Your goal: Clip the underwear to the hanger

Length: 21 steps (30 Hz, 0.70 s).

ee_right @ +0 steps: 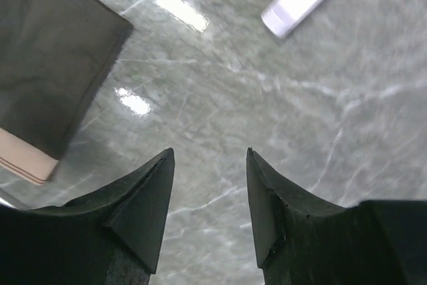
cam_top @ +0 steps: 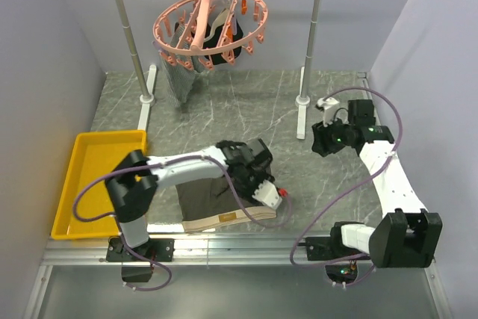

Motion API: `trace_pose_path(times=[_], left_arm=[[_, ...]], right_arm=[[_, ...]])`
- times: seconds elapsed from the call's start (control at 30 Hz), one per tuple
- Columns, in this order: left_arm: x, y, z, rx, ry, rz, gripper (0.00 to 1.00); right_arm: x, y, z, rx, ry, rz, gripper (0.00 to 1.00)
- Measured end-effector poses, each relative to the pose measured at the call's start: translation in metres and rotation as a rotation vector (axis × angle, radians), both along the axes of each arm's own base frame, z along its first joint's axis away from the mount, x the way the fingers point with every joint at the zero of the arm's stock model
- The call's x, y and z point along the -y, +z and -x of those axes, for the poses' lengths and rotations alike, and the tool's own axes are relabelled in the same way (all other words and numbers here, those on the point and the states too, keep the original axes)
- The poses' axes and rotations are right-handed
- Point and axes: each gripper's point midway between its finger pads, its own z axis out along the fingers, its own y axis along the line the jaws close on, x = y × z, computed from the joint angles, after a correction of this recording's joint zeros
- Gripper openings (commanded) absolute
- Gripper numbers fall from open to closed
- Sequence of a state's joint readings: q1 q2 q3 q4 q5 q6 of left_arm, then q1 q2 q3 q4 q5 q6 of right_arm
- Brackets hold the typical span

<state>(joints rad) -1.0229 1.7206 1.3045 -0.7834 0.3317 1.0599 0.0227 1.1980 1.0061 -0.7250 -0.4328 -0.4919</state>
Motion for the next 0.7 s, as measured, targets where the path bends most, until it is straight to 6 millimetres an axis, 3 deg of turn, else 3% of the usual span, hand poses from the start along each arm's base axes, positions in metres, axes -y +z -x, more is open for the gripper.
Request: trace_pose_path(times=[0.13,0.27,0.37,0.4,0.5,0.6,0.7], left_arm=[[0.024,-0.034,0.013,0.059,-0.143,-0.048,0.55],[0.043,-0.054,0.024,0.091,-0.237,-0.078,0.49],[0.059,-0.066,0.020,0.101,-0.245,-0.081,0.30],[0.063,-0.066,0.016,0.105,-0.241,-0.077,0.15],[0.073,-0.067,0.000,0.112,-0.210,-0.054,0.02],[0.075,-0.067,-0.027,0.096,-0.135,-0.031,0.00],[0.070,-0.066,-0.075,0.071,0.012,-0.006,0.00]], right_arm=[[0.017,0.002,0.004,-0.049,-0.102,-0.112,0.54],[0.024,0.004,0.007,-0.088,-0.168,-0.221,0.54],[0.023,0.004,0.008,-0.115,-0.182,-0.277,0.54],[0.023,0.003,0.008,-0.121,-0.185,-0.289,0.54],[0.023,0.004,0.010,-0.128,-0.188,-0.310,0.54],[0.025,0.004,0.011,-0.134,-0.197,-0.320,0.54],[0.027,0.005,0.011,-0.135,-0.203,-0.327,0.54]])
